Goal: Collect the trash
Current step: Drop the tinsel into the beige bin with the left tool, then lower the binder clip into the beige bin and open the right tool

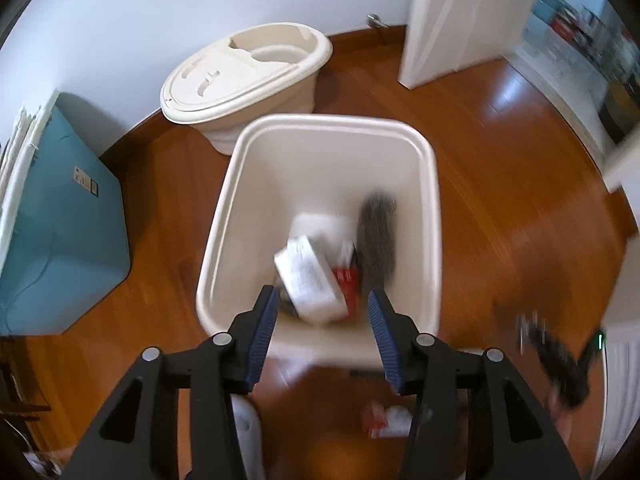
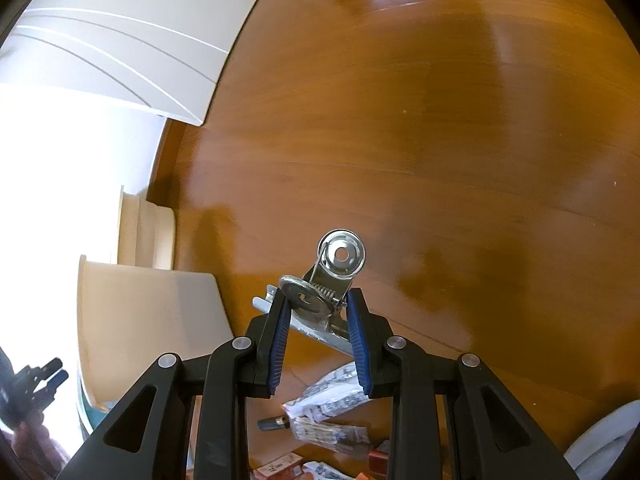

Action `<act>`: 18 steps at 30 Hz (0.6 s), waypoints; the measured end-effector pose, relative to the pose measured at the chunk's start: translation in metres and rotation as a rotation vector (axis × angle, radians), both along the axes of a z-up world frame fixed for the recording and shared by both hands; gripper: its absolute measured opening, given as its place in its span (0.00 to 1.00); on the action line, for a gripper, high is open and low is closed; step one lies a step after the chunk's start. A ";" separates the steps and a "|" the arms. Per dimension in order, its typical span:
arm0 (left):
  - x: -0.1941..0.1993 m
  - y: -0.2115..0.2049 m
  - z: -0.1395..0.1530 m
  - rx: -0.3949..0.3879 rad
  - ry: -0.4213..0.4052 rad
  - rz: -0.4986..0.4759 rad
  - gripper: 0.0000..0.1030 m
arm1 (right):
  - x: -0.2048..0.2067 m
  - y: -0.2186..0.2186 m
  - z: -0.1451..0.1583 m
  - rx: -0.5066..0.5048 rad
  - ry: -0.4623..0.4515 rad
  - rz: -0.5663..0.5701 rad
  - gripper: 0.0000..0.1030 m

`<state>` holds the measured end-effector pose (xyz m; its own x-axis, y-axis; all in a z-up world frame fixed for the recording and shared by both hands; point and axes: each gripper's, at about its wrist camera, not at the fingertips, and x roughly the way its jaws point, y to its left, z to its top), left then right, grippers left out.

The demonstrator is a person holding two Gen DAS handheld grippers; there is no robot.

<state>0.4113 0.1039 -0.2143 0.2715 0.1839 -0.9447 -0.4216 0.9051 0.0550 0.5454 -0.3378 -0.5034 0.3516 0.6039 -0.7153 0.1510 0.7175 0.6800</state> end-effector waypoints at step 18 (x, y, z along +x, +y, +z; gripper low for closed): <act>-0.045 0.003 -0.024 -0.137 0.156 -0.020 0.56 | 0.035 0.231 0.245 0.214 -0.480 0.554 0.30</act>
<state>0.3668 0.1065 -0.2381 0.1226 0.0465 -0.9914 -0.3993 0.9168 -0.0064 0.5806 -0.1068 -0.2589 0.1996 0.8907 -0.4084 -0.5397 0.4478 0.7129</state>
